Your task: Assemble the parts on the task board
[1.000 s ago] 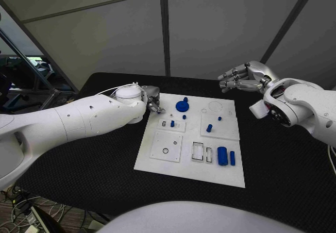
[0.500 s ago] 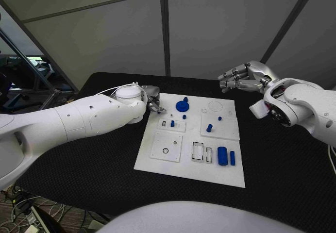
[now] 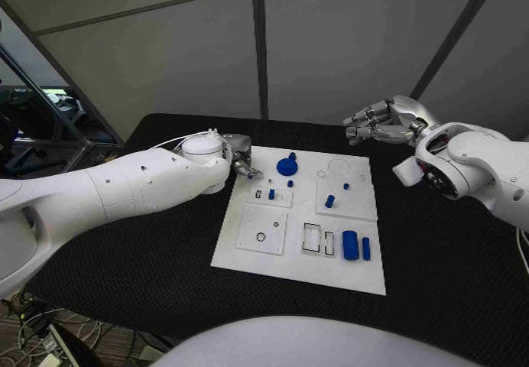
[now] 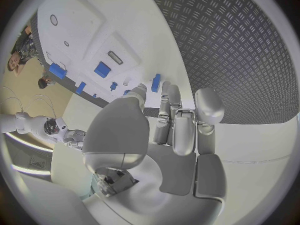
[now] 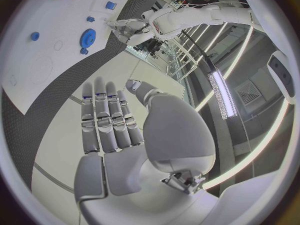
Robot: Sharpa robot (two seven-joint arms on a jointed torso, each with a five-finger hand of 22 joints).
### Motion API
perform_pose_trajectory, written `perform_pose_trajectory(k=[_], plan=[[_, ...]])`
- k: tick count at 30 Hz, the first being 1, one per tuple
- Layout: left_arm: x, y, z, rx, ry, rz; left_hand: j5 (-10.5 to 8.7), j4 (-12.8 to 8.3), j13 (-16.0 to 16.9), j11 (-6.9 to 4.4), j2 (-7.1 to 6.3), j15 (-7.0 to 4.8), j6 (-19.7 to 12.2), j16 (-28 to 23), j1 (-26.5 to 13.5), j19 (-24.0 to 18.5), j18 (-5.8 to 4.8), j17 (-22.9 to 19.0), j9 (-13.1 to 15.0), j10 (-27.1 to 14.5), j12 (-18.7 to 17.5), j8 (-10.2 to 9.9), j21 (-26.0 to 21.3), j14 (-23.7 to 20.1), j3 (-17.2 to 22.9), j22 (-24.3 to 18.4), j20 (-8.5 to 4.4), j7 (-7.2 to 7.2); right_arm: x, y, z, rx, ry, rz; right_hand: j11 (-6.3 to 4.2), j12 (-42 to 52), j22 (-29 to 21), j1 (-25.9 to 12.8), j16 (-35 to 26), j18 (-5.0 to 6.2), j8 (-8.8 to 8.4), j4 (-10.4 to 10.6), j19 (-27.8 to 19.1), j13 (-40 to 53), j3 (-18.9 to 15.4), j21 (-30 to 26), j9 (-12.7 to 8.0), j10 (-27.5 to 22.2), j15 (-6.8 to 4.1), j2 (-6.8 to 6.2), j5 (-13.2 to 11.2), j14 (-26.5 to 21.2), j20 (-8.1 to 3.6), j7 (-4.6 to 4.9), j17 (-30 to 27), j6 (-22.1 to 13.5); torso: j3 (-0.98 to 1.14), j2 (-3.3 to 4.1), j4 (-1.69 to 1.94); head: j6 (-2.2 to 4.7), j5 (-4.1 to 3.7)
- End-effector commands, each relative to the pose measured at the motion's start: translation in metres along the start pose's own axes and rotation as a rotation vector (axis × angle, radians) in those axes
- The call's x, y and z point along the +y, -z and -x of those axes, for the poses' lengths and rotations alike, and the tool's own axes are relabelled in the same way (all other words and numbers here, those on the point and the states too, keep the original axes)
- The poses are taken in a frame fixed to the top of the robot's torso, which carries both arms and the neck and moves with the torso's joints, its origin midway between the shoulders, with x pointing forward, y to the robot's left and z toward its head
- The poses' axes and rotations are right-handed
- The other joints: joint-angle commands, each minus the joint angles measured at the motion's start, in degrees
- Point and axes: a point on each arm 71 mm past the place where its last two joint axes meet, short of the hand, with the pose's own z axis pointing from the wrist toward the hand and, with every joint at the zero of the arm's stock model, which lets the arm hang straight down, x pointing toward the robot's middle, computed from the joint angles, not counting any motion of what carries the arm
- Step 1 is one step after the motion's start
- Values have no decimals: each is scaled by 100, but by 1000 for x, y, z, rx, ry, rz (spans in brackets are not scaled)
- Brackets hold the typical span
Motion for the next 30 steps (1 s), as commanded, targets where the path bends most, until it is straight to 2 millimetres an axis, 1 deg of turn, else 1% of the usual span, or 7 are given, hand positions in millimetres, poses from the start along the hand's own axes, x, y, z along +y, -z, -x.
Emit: perform_pose_trajectory(k=[1,11,21,26,30], plan=[[0,0,2,-16,-4,-2,8,2,10,7,8,15,-30,-26,-70,-11,-528,651,9,-60,32,-32,-46,149,-88,610,23,16,2,0,0,5,0,11,-11,29,-5,3,-7,13,29,3,45,-6,39,-18,-1,-16,-30,21,26,1,11,-6,-5,2,-1,0,1,1,-6],[1,1,3,-25,1,5,12,5,22,23,14,27,-60,-32,-133,-23,-520,641,21,-104,58,-36,-109,140,-331,612,35,32,2,0,0,5,0,11,-11,29,-5,3,-7,13,29,3,45,-6,39,-18,-1,-16,-30,21,26,1,11,-6,-5,2,1,-3,3,-3,-1],[4,0,3,-27,1,17,15,5,23,26,22,29,-68,-39,-135,-27,-517,631,22,-114,62,-38,-127,134,-366,610,37,35,1,0,0,5,0,11,-11,29,-5,3,-7,13,29,3,45,-6,39,-18,-1,-16,-30,21,26,1,11,-6,-5,2,1,0,-4,-5,6],[5,0,3,-30,2,18,16,3,23,28,26,30,-74,-40,-131,-32,-515,628,22,-119,62,-40,-142,132,-378,608,38,37,1,0,0,5,0,11,-11,29,-5,3,-7,13,29,3,45,-6,39,-18,-1,-16,-30,21,26,1,11,-6,-5,2,0,0,-2,-2,0],[4,1,4,-39,7,9,16,8,26,39,36,39,-101,-47,-142,-42,-511,618,26,-153,71,-46,-182,124,-484,606,45,49,1,0,1,5,0,11,-11,29,-5,3,-7,13,29,3,45,-6,39,-18,-1,-16,-30,21,26,1,11,-6,-5,2,-1,0,3,-4,-6]])
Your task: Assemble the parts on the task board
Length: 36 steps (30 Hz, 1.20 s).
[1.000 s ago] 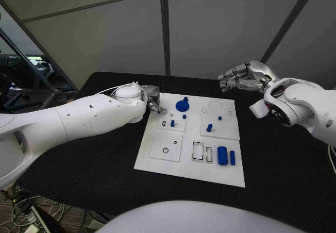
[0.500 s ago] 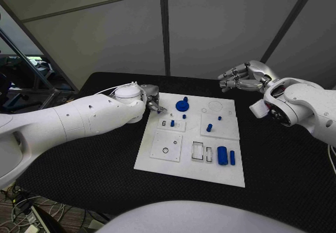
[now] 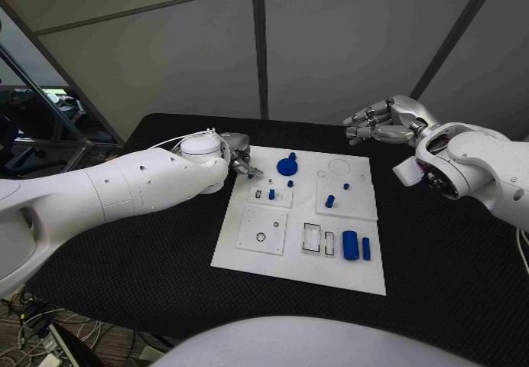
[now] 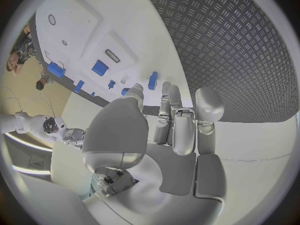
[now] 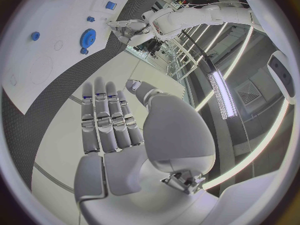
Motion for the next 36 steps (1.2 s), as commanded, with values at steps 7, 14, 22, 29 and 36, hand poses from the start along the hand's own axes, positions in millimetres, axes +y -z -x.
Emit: perform_pose_trajectory(k=[7,14,22,29,36], plan=[[0,2,8,-50,16,-9,33,7,-22,135,83,125,-566,-40,-139,-42,-505,589,-58,-264,40,-246,-142,103,-410,612,86,165,1,0,1,4,0,10,-11,29,-6,3,-7,13,29,3,45,-7,39,-18,-1,-16,-30,21,26,1,11,-6,-6,2,-4,-1,4,7,-14],[5,3,36,-92,80,-6,41,12,-69,325,112,275,-998,-148,-225,-116,-478,422,-85,-378,45,-271,-396,5,-563,576,199,346,-1,-1,3,-1,2,6,-11,30,-7,3,-7,13,29,3,45,-7,39,-19,-1,-17,-30,20,26,1,11,-6,-6,1,1,0,2,8,-11],[8,2,70,48,94,-55,-7,0,-128,353,582,314,-1202,-639,-186,-429,-317,-247,17,-386,74,102,-1396,-368,-670,304,269,374,-3,-2,5,-7,4,1,-9,33,-8,1,-8,12,30,1,46,-11,39,-24,-2,-19,-29,16,29,0,12,-4,-8,-2,5,-5,-3,69,1],[6,1,87,253,3,-57,9,-33,668,176,903,159,-1030,-139,-1,19,-478,444,596,233,931,1110,-400,89,-760,555,147,175,-3,-3,5,-10,5,0,-12,40,-9,12,-7,13,33,-8,50,-13,46,-27,-1,-15,-32,18,33,3,11,-7,-9,0,-1,-5,-15,109,-15],[2,-5,100,424,-126,12,19,-32,1123,91,955,95,-1446,-13,161,118,-521,633,1215,295,1203,1787,-162,169,-891,680,80,77,-3,-5,4,-9,5,0,-15,45,-9,31,-6,15,37,-25,54,-15,53,-28,0,-13,-35,17,36,6,9,-9,-11,1,7,-5,-15,121,2]])
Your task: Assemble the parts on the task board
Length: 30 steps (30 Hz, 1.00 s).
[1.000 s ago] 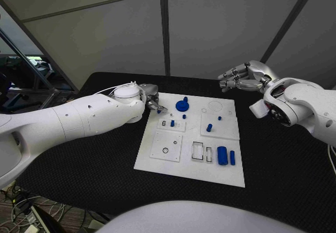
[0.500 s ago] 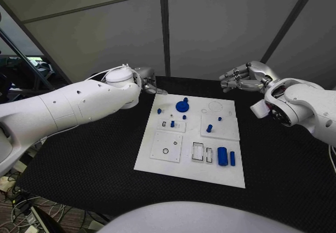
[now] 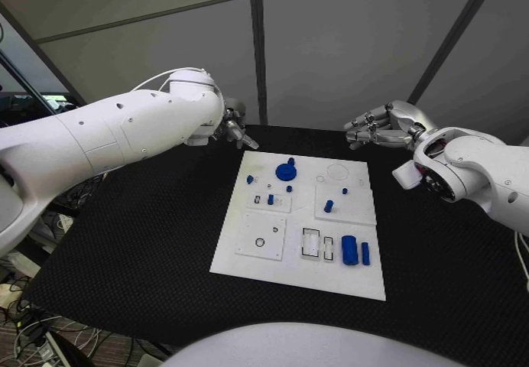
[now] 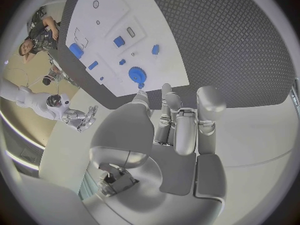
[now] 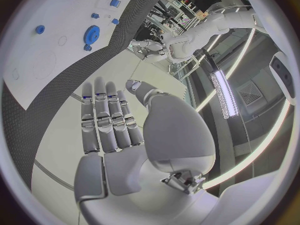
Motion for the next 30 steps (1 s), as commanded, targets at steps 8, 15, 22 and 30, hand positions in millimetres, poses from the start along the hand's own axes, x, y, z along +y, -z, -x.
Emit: perform_pose_trajectory(k=[8,15,22,30], plan=[[-9,-12,-19,264,-166,24,11,20,799,42,-153,-25,-203,397,76,285,-669,1209,290,456,418,148,905,461,76,934,-2,59,4,-3,-3,5,-2,17,-16,22,-5,33,-5,14,37,-5,32,-10,32,-29,0,-12,-36,16,36,7,-14,-10,-5,1,-3,16,-2,15,33],[-19,-20,-26,259,-215,1,12,29,1164,13,-365,-49,-247,526,-355,375,-722,1419,695,644,590,377,1297,561,598,1007,-29,27,5,-4,-5,8,-3,21,-14,23,-5,29,-5,14,38,-3,33,-11,30,-29,0,-12,-35,15,35,8,-13,-8,-6,2,-4,8,5,1,40],[-30,-26,-30,220,-232,-35,-6,29,1040,63,-516,-8,-420,507,-615,346,-712,1387,756,497,496,271,1246,544,494,990,-7,93,6,-5,-6,11,-3,23,-14,23,-5,29,-5,14,38,-3,33,-11,30,-29,0,-12,-35,15,35,8,-13,-8,-6,2,-10,11,6,-15,25],[-33,-31,-39,242,-238,-42,3,11,947,88,-501,16,-472,481,-549,315,-700,1344,761,398,424,195,1174,520,505,972,13,117,6,-6,-7,13,-4,25,-14,23,-5,29,-5,14,38,-3,33,-11,30,-29,0,-12,-35,15,35,8,-13,-8,-6,2,-5,10,12,-24,12]])
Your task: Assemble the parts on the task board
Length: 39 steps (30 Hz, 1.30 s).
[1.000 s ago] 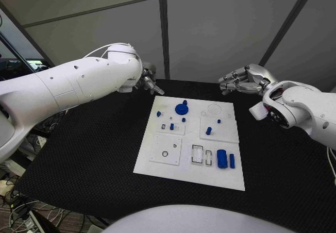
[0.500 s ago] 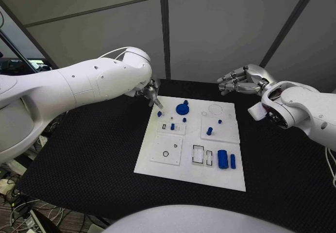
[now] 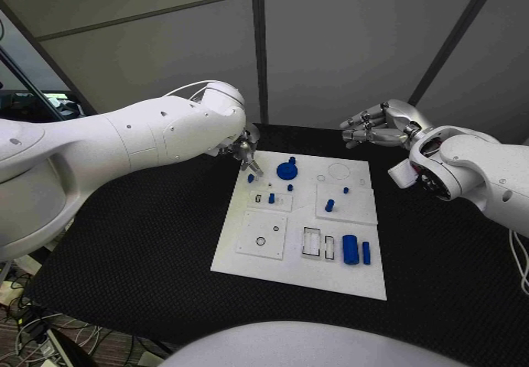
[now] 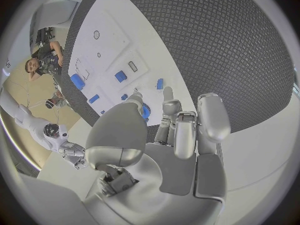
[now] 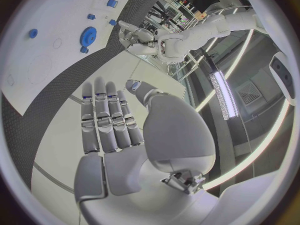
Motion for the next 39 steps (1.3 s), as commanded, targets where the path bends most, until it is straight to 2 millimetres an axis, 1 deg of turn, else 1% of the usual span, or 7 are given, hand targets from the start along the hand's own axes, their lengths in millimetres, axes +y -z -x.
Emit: perform_pose_trajectory(k=[1,7,17,22,27,33,39], plan=[[-1,-2,-2,3,-21,-12,4,-22,-20,-6,25,39,-51,-19,63,-18,-698,1339,9,-63,-43,-44,-57,496,-2,968,38,-8,2,-1,0,3,0,14,-14,23,-6,29,-5,14,38,-3,33,-7,30,-29,0,-12,-35,15,35,8,-13,-8,-7,2,-1,1,7,-1,-7],[-1,-8,-8,29,-26,-10,4,-30,-133,-8,12,46,-55,-66,200,-70,-672,1263,27,-180,-123,-82,-198,452,33,935,53,-21,2,-1,0,5,-1,15,-14,23,-6,29,-5,14,38,-3,33,-7,30,-29,0,-12,-35,15,35,8,-13,-8,-7,2,-1,-2,5,-3,-1],[1,-16,-13,39,-32,0,3,-30,-146,-22,34,37,-43,-76,271,-89,-664,1248,47,-213,-142,-89,-234,442,62,926,55,-40,3,-2,-2,8,-2,18,-13,28,-6,22,-3,14,40,1,37,-9,29,-31,0,-9,-34,18,37,12,-13,-7,-8,2,1,-2,0,-10,15],[1,-18,-14,28,-31,6,4,-25,-200,-27,130,33,-43,-88,329,-109,-655,1230,67,-273,-182,-106,-277,431,110,916,53,-43,3,-2,-1,8,-2,17,-13,28,-6,22,-3,14,40,1,37,-9,29,-31,0,-9,-34,18,37,12,-13,-7,-8,2,1,4,6,-11,6],[2,-19,-13,13,-29,7,5,-27,-216,-27,143,32,-44,-92,340,-116,-652,1224,71,-287,-192,-109,-296,427,117,912,53,-43,3,-2,-2,9,-2,18,-13,28,-6,22,-3,14,40,1,37,-9,29,-31,0,-9,-34,18,37,12,-13,-7,-8,2,6,-4,4,-20,8],[2,-21,-11,1,-25,10,5,-30,-245,-26,165,32,-47,-98,361,-123,-649,1214,76,-314,-211,-115,-312,421,130,908,53,-42,3,-3,-2,10,-2,18,-13,28,-6,22,-3,14,40,1,37,-9,29,-31,0,-9,-34,18,37,12,-13,-7,-8,2,3,0,5,-33,9],[2,-22,-10,-8,-23,7,6,-28,-255,-24,232,34,-56,-102,397,-129,-648,1208,88,-333,-226,-131,-317,417,162,906,54,-39,4,-3,-3,12,-2,19,-13,28,-6,22,-3,14,40,1,37,-9,29,-31,0,-9,-34,18,37,12,-13,-7,-8,2,2,-4,5,-39,10]])
